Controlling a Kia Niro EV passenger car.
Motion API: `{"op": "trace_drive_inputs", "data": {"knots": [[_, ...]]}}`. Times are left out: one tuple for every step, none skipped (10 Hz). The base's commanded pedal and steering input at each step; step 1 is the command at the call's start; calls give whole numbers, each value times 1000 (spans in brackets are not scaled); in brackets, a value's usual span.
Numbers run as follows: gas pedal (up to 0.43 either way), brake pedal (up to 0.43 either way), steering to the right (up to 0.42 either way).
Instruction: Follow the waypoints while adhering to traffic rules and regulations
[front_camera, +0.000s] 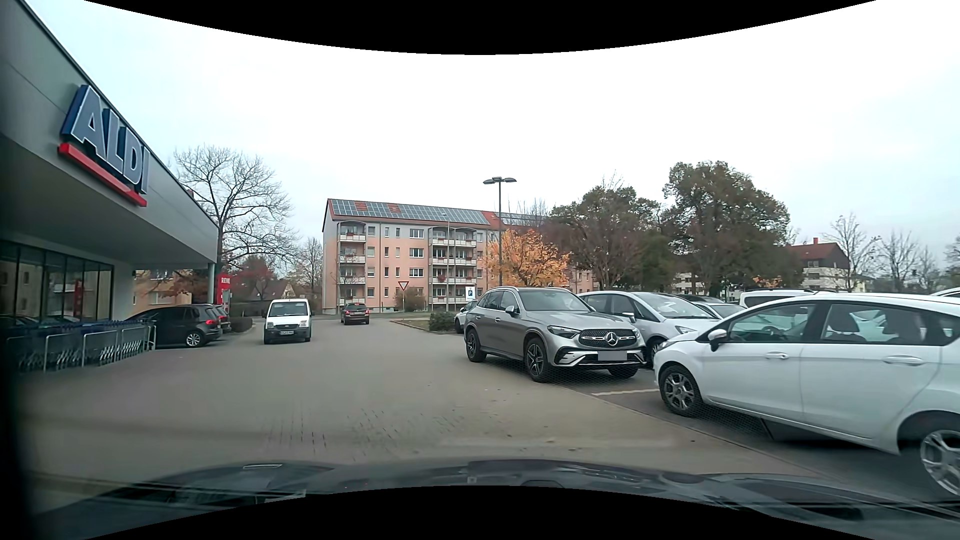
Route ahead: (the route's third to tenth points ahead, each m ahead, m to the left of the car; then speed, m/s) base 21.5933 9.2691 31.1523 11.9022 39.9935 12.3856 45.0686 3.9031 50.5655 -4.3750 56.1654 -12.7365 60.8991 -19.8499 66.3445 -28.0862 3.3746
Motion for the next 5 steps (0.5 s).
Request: {"op": "trace_drive_inputs", "data": {"knots": [[0,0,-116],[0,0,-127],[0,0,-134],[0,0,-141],[0,0,-151]]}}
